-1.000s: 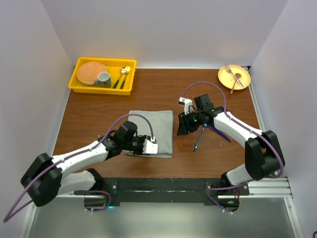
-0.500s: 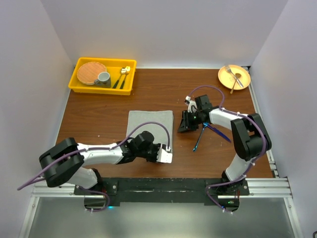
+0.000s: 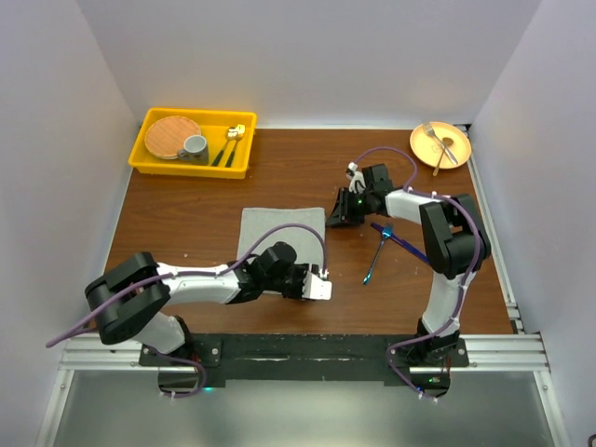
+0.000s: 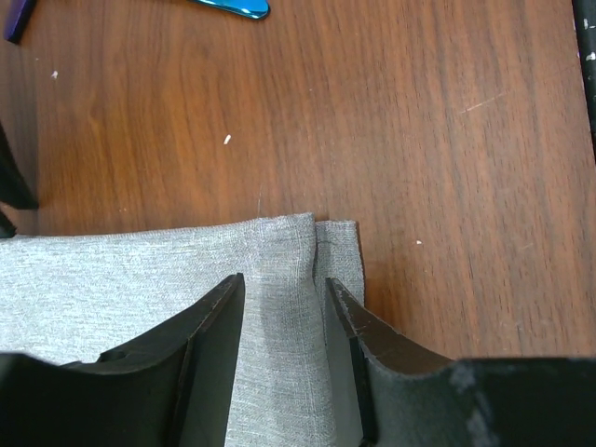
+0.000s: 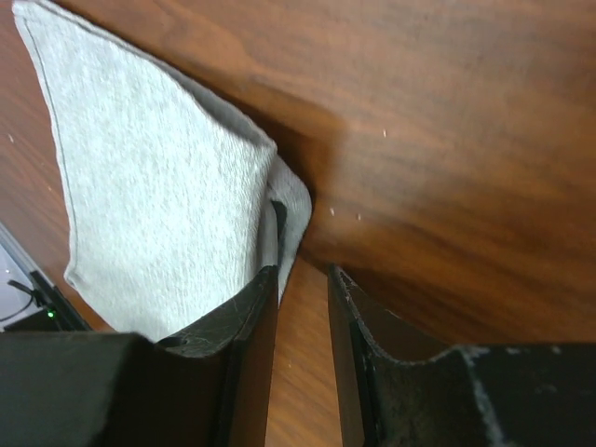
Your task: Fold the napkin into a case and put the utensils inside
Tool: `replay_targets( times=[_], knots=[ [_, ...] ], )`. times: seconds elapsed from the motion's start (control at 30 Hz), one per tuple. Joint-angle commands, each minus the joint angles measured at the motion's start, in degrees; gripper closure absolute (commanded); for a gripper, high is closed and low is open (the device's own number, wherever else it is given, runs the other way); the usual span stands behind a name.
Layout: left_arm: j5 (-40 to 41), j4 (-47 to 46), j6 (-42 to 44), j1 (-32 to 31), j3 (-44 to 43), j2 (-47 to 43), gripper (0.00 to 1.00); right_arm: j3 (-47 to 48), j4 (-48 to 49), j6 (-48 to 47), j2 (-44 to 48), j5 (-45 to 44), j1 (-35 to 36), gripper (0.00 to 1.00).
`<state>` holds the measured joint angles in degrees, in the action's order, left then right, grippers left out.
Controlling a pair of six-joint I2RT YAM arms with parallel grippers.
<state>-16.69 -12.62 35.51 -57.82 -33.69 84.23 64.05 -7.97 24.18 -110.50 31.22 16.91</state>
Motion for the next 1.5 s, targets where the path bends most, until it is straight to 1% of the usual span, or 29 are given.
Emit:
replay_targets(
  times=[0.0, 0.13, 0.17, 0.27, 0.3, 0.4, 0.63, 0.67, 0.77, 1.0, 1.47],
  knots=[
    [-0.28, -2.58, -0.61, -0.19, -2.61, 1.2, 0.55, 1.95, 1.81, 1.04, -1.13, -0.03, -0.38, 0.68],
    [0.08, -2.67, -1.23, -0.19, -2.78, 1.64, 0.57, 1.25, 2.87, 0.42, 0.72, 4.45, -1.61, 0.61],
    [0.16, -2.58, -1.49, -0.19, -2.7, 1.64, 0.57, 0.9, 3.39, 1.29, 1.07, 5.77, -2.14, 0.56],
    [0.34, -2.67, -2.19, -0.19, -2.43, 1.64, 0.57, -0.15, 5.93, 3.93, 2.13, 10.69, -4.16, 0.48],
    [0.34, -2.5, -2.28, -0.19, -2.34, 1.64, 0.57, -0.33, 6.47, 4.55, 2.48, 12.96, -4.42, 0.44],
    [0.25, -2.06, -2.28, -0.19, -2.26, 1.56, 0.57, -1.3, 9.98, 6.84, 3.71, 16.4, -4.95, 0.38],
    [0.34, -2.23, -0.97, -0.19, -1.99, 1.73, 0.58, -3.23, 17.1, 15.53, 1.6, 19.48, -4.69, 0.27],
    [0.34, -2.23, -0.7, -0.19, -2.08, 1.99, 0.58, -3.41, 18.85, 17.72, 1.51, 19.75, -4.6, 0.26],
    [0.34, -2.32, -0.44, -0.1, -2.25, 2.26, 0.58, -3.67, 19.13, 19.66, 1.25, 19.49, -4.08, 0.23],
    [0.34, -2.14, -0.79, -0.01, -1.99, 2.0, 0.58, -5.08, 18.95, 20.9, 0.11, 18.26, -3.46, 0.16],
    [0.87, -1.88, -1.14, 0.34, -1.38, 1.21, 0.59, -5.25, 20.36, 22.49, -1.39, 16.85, -1.09, 0.12]
  ],
)
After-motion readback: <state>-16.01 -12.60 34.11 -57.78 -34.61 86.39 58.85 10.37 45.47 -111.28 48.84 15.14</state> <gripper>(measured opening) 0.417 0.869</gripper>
